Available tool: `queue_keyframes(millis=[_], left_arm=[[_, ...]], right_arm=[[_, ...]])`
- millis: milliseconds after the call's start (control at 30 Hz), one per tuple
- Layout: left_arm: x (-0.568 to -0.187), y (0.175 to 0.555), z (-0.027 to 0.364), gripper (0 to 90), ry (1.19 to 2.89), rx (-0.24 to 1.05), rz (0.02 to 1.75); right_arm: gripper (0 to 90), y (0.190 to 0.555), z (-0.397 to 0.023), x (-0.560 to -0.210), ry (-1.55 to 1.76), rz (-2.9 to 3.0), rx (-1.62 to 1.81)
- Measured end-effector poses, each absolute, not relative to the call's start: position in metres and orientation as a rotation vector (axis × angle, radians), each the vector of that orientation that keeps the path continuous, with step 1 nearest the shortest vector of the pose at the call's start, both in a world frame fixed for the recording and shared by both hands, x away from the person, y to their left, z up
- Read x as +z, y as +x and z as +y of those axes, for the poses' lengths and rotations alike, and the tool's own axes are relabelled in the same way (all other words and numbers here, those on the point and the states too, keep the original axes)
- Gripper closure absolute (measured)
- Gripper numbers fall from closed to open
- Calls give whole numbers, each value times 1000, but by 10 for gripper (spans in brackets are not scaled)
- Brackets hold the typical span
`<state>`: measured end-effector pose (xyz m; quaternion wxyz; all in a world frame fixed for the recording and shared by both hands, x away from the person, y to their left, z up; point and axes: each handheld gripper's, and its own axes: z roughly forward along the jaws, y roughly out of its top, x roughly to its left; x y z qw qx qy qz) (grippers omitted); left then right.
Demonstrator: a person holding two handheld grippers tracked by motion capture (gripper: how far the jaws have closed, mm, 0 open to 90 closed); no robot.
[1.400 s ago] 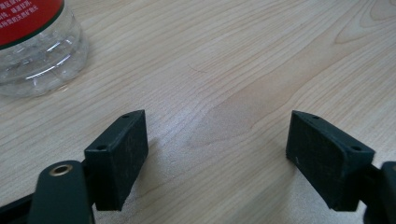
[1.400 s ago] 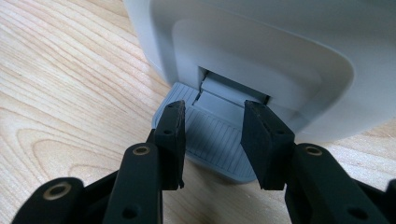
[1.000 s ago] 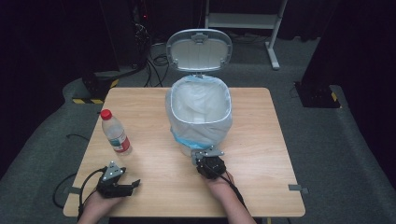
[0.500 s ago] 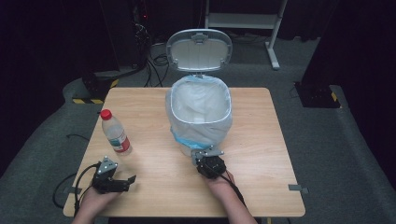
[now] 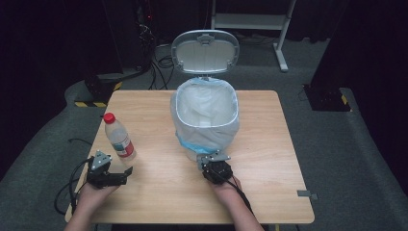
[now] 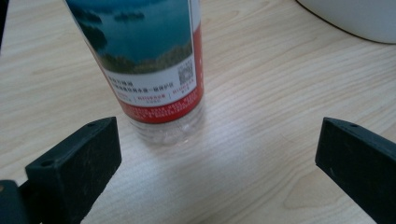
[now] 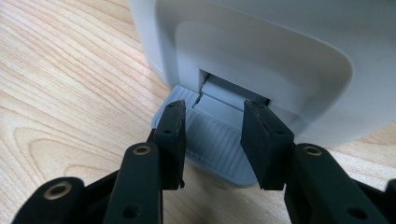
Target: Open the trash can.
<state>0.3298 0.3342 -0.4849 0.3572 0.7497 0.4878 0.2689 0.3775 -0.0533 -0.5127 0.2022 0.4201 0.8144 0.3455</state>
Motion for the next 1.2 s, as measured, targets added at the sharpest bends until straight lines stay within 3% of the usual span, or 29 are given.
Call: queue_keyframes(millis=[1200], left_arm=[[-449, 381, 341, 5, 1733, 780, 1239]], right_arm=[[601, 377, -54, -513, 1167, 2276, 974]])
